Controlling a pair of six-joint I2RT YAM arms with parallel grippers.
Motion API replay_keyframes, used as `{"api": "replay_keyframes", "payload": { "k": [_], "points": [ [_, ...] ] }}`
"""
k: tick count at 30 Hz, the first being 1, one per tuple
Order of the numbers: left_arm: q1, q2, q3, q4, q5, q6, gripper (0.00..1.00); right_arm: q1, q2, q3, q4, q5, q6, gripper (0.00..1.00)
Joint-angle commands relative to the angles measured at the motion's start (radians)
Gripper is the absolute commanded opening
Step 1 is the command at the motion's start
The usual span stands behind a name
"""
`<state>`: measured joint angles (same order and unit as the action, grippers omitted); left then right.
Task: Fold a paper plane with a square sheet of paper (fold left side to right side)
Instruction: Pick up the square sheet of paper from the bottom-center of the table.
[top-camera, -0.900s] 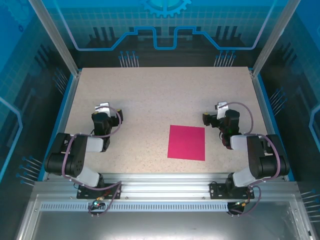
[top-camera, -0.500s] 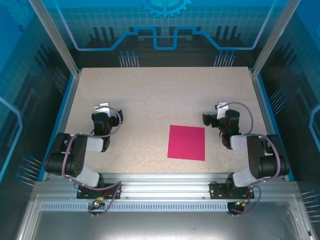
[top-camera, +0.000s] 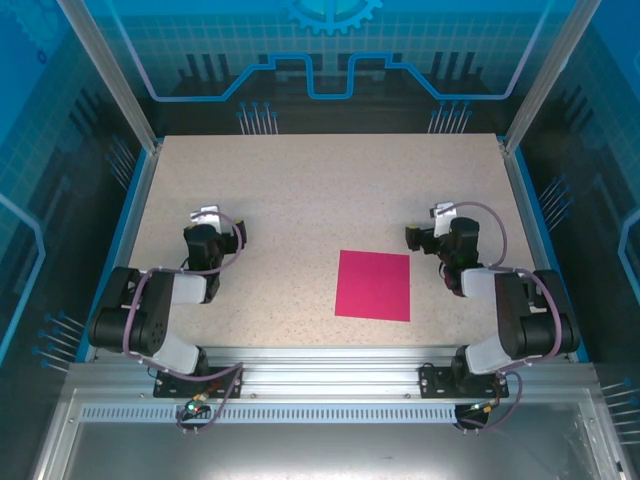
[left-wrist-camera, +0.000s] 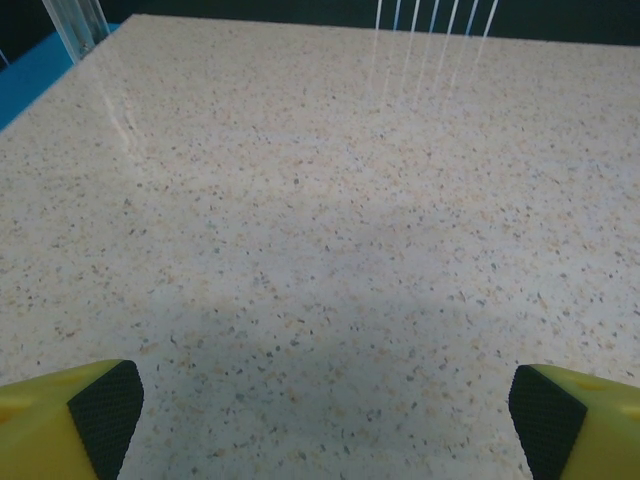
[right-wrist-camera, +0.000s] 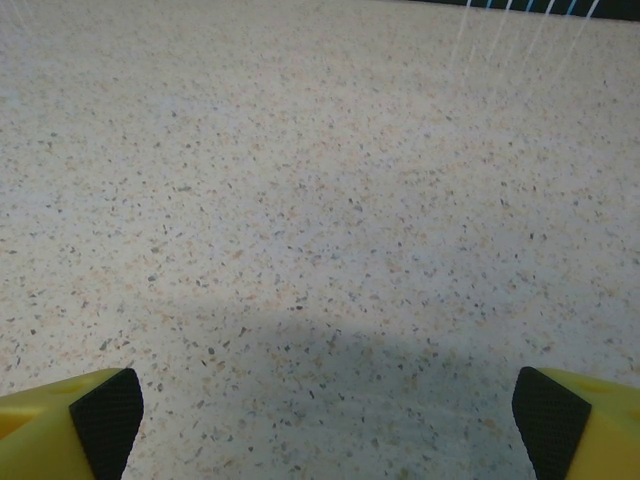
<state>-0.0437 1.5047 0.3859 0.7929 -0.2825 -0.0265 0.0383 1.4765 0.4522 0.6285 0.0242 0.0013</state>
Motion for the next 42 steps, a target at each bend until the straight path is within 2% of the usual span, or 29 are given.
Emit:
{"api": "replay_keyframes", "payload": {
  "k": [1, 5, 8, 12, 15, 18, 22, 28, 34, 42],
  "points": [
    [0.003, -0.134, 0.066, -0.17, 0.077, 0.012, 0.98, -0.006, -0.117, 0.103, -0.204, 0.022, 0.032, 0.99],
    [-0.009, -0.345, 0.074, -0.317, 0.144, -0.035, 0.99, 0.002, -0.255, 0.168, -0.452, 0.049, 0.13, 0.99],
    [-0.064, -0.455, 0.133, -0.499, 0.189, -0.068, 0.98, 0.034, -0.325, 0.219, -0.659, 0.068, 0.191, 0.99],
    [-0.185, -0.507, 0.213, -0.718, 0.263, -0.148, 0.98, 0.082, -0.401, 0.266, -0.89, 0.077, 0.269, 1.0],
    [-0.277, -0.493, 0.265, -0.849, 0.325, -0.236, 0.98, 0.102, -0.432, 0.293, -1.038, 0.03, 0.339, 0.99],
    [-0.424, -0.443, 0.307, -0.928, 0.356, -0.282, 0.98, 0.14, -0.425, 0.31, -1.168, -0.018, 0.374, 0.99],
    [-0.605, -0.311, 0.349, -0.949, 0.418, -0.352, 0.98, 0.221, -0.372, 0.306, -1.267, -0.044, 0.385, 0.99],
    [-0.806, -0.05, 0.455, -0.94, 0.447, -0.4, 0.95, 0.31, -0.24, 0.313, -1.27, -0.014, 0.411, 0.95],
    [-0.871, 0.126, 0.531, -0.865, 0.518, -0.445, 0.94, 0.347, -0.087, 0.386, -1.273, 0.025, 0.411, 0.88],
    [-0.887, 0.225, 0.585, -0.853, 0.568, -0.464, 0.93, 0.354, 0.075, 0.491, -1.264, 0.072, 0.399, 0.9]
  ]
}}
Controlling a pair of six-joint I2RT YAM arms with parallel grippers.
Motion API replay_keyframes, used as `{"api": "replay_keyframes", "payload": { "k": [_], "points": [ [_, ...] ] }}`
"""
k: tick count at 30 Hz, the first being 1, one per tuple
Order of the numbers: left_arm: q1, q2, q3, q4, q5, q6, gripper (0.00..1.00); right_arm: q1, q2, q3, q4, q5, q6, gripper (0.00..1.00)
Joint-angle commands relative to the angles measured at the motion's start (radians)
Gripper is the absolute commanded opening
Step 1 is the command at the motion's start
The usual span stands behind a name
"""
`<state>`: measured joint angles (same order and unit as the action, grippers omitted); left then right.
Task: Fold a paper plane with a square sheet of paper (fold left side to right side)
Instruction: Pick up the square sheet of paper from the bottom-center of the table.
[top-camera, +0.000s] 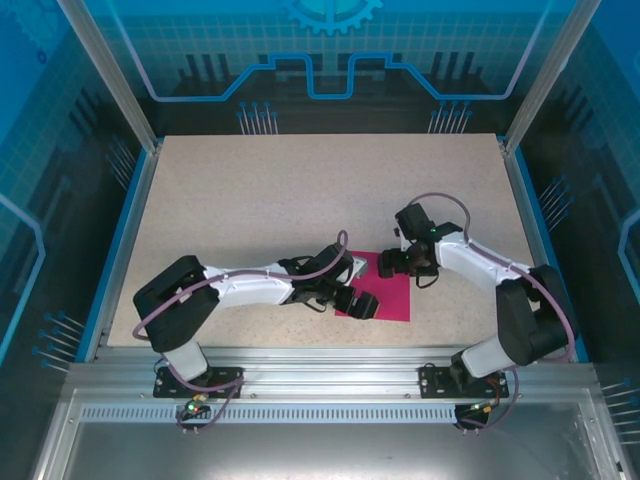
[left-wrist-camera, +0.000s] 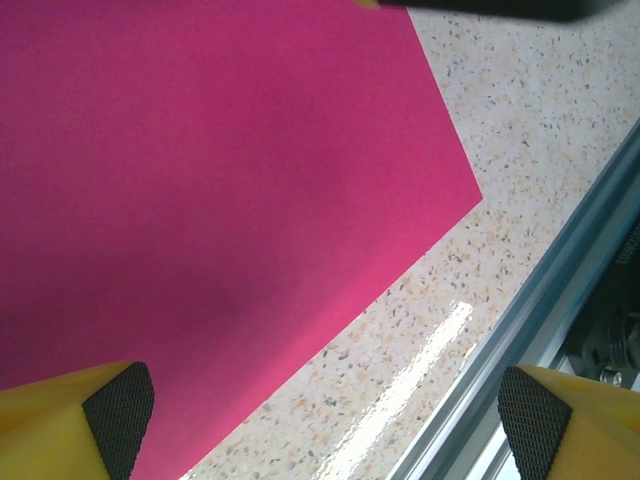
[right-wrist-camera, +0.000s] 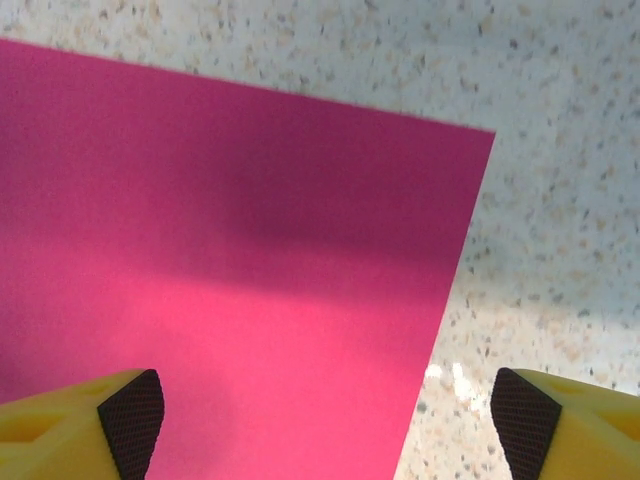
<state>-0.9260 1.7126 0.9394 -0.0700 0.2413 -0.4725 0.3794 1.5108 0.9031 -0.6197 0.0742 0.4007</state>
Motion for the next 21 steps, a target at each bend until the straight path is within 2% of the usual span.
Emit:
{"api": "replay_keyframes", "payload": {
  "k": [1, 10, 21],
  "points": [
    [-0.005, 0.021, 0.034, 0.006, 0.045, -0.019, 0.93, 0.013, 0.063, 0.049, -0.014, 0.021, -0.001, 0.91],
    [-0.005, 0.059, 0.047, -0.027, 0.043, -0.019, 0.94, 0.038, 0.187, 0.099, -0.028, 0.027, 0.007, 0.96],
    [-0.005, 0.106, 0.08, -0.066, 0.042, -0.014, 0.93, 0.084, 0.192, 0.054, -0.046, -0.023, 0.024, 0.97]
  ]
}}
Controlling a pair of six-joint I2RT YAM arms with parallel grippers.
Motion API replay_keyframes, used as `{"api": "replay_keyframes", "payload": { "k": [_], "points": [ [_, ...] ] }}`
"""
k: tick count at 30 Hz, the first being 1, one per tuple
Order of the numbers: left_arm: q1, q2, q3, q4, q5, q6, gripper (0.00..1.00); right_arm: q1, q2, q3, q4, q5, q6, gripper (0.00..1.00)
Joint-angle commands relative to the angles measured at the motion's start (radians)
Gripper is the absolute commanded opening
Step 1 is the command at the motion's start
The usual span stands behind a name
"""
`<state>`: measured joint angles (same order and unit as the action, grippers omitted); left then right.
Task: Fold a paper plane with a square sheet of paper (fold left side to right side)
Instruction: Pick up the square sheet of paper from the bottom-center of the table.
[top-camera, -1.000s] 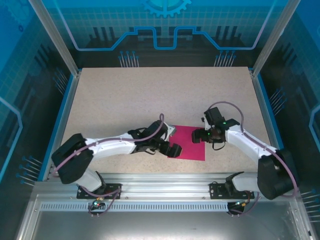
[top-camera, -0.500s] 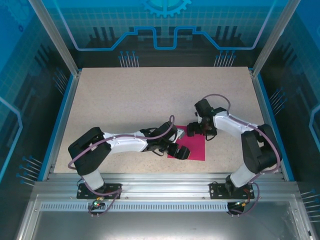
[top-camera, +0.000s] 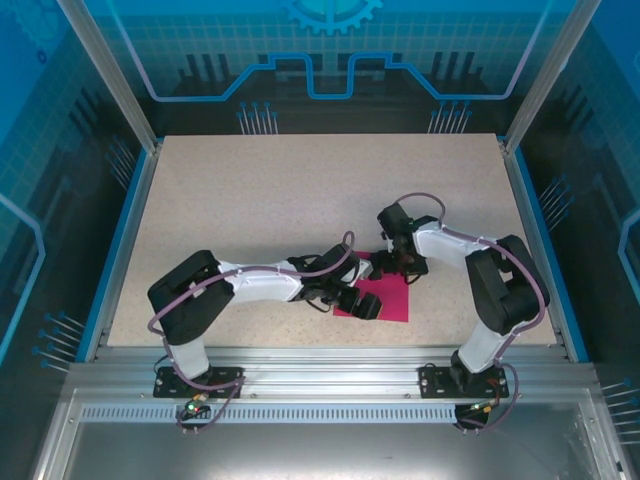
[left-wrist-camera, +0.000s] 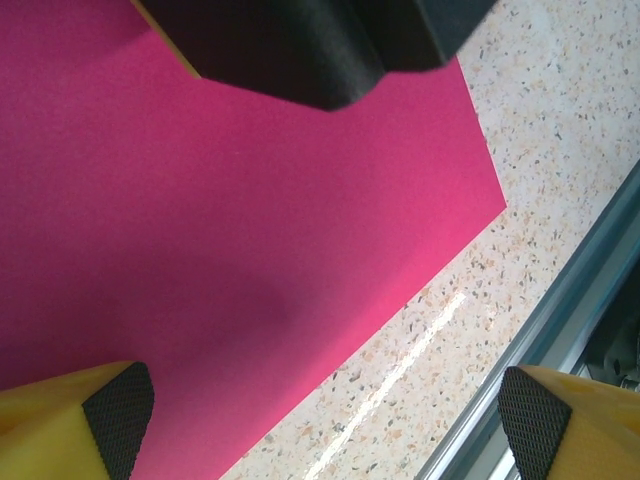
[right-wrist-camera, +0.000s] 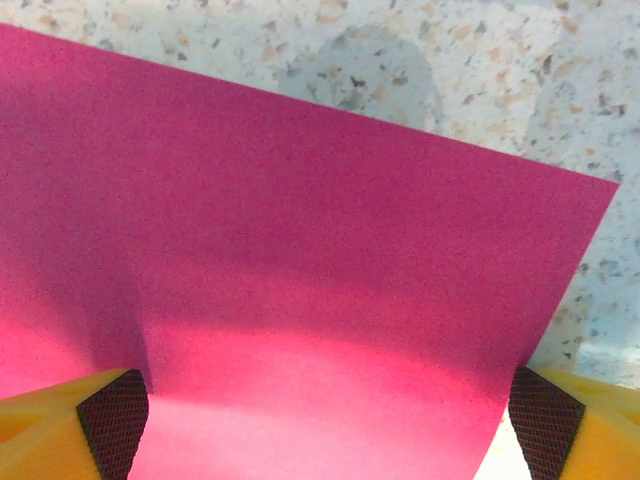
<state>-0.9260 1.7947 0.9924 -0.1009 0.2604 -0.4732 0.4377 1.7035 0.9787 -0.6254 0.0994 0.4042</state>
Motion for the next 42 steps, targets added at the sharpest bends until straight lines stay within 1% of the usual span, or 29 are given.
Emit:
{"api": "replay_keyframes", "payload": {
  "k": [1, 4, 10, 12, 16, 17, 19, 21, 24, 25, 26, 28, 31, 35, 38, 42],
  "points": [
    [-0.005, 0.029, 0.029, -0.039, 0.023, -0.012, 0.93, 0.025, -0.004, -0.024, -0.04, -0.064, 0.021, 0.97],
    [-0.006, 0.046, 0.039, -0.048, 0.026, -0.011, 0.93, 0.031, -0.014, -0.038, -0.034, -0.105, 0.027, 0.97],
    [-0.006, 0.06, 0.051, -0.059, 0.031, -0.008, 0.93, 0.044, -0.021, -0.038, -0.033, -0.136, 0.031, 0.97],
    [-0.005, 0.057, 0.049, -0.059, 0.031, -0.008, 0.93, 0.044, -0.023, -0.036, -0.034, -0.136, 0.03, 0.95],
    [-0.005, 0.051, 0.043, -0.054, 0.03, -0.009, 0.93, 0.044, -0.025, -0.03, -0.043, -0.144, 0.017, 0.78],
    [-0.005, 0.046, 0.039, -0.05, 0.028, -0.008, 0.93, 0.044, -0.03, -0.029, -0.044, -0.147, 0.014, 0.72],
    [-0.005, 0.031, 0.029, -0.043, 0.021, -0.01, 0.93, 0.044, -0.04, -0.033, -0.043, -0.147, 0.009, 0.63],
    [-0.001, -0.001, 0.01, -0.019, 0.014, -0.014, 0.93, 0.038, -0.054, -0.038, -0.039, -0.151, -0.001, 0.52],
    [0.026, -0.065, -0.032, 0.033, 0.016, -0.04, 0.94, 0.022, -0.083, -0.056, -0.004, -0.193, -0.024, 0.4],
    [0.043, -0.096, -0.049, 0.054, 0.019, -0.053, 0.94, 0.013, -0.098, -0.065, 0.013, -0.214, -0.035, 0.37],
    [0.063, -0.127, -0.069, 0.075, 0.024, -0.064, 0.94, 0.001, -0.115, -0.074, 0.033, -0.239, -0.046, 0.36],
    [0.108, -0.184, -0.097, 0.093, 0.032, -0.077, 0.94, -0.023, -0.152, -0.092, 0.069, -0.291, -0.069, 0.34],
    [0.199, -0.257, -0.128, 0.099, 0.073, -0.097, 0.94, -0.075, -0.221, -0.137, 0.14, -0.409, -0.107, 0.32],
    [0.342, -0.339, -0.158, 0.119, 0.177, -0.12, 0.94, -0.164, -0.322, -0.177, 0.224, -0.594, -0.138, 0.31],
    [0.428, -0.391, -0.153, 0.109, 0.256, -0.116, 0.94, -0.215, -0.402, -0.187, 0.272, -0.729, -0.151, 0.31],
    [0.492, -0.453, -0.13, 0.096, 0.355, -0.103, 0.94, -0.252, -0.49, -0.168, 0.313, -0.876, -0.135, 0.31]
  ]
}}
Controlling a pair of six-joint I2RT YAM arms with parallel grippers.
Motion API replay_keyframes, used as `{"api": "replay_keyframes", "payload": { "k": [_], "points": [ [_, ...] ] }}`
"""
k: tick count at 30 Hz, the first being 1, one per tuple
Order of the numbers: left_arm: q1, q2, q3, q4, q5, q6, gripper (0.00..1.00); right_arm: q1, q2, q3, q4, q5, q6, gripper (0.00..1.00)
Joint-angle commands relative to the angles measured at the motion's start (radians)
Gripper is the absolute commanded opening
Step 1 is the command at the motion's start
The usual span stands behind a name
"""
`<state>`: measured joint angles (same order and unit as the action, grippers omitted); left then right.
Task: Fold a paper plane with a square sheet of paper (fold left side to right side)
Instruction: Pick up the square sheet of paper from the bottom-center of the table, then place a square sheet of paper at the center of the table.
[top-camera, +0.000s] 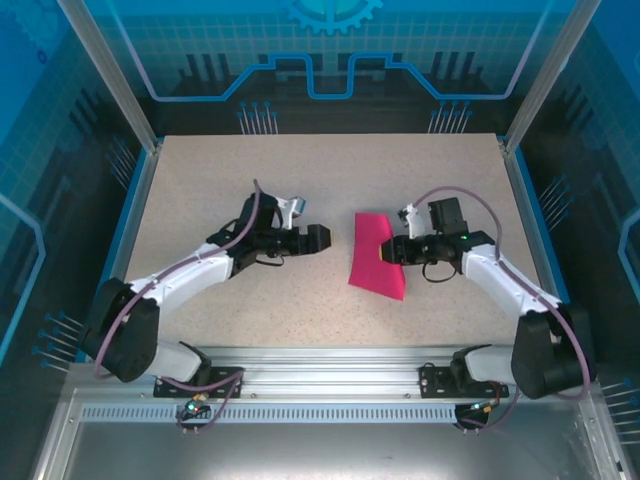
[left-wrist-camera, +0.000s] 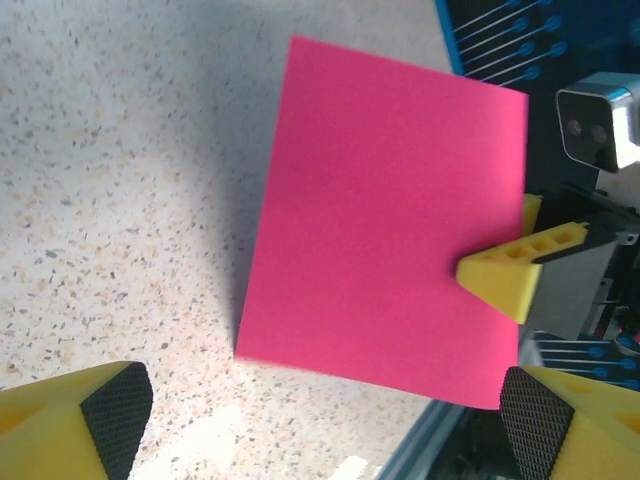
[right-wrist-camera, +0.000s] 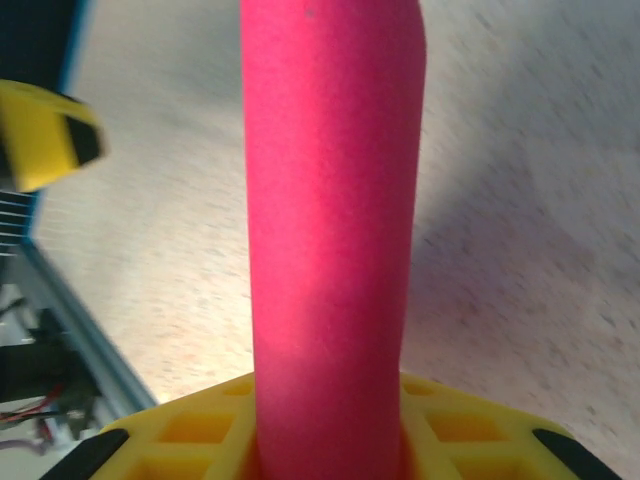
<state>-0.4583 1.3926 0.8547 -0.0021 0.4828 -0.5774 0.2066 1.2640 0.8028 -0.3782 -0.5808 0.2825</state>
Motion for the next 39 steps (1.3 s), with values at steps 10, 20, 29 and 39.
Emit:
{"api": "replay_keyframes", "payload": {
  "k": [10, 20, 29, 39],
  "points": [
    [0.039, -0.188, 0.12, -0.084, 0.241, 0.1, 0.95, -0.021, -0.167, 0.118, 0.102, -0.421, 0.098, 0.3],
    [0.048, -0.219, 0.176, -0.139, 0.272, 0.144, 0.95, 0.009, -0.244, 0.182, 0.094, -0.527, 0.171, 0.3],
    [0.047, -0.204, 0.176, -0.043, 0.39, 0.093, 0.91, 0.086, -0.222, 0.197, 0.179, -0.524, 0.235, 0.3],
    [0.046, -0.22, 0.171, -0.024, 0.456, 0.085, 0.57, 0.097, -0.163, 0.2, 0.152, -0.481, 0.215, 0.31]
  ]
}}
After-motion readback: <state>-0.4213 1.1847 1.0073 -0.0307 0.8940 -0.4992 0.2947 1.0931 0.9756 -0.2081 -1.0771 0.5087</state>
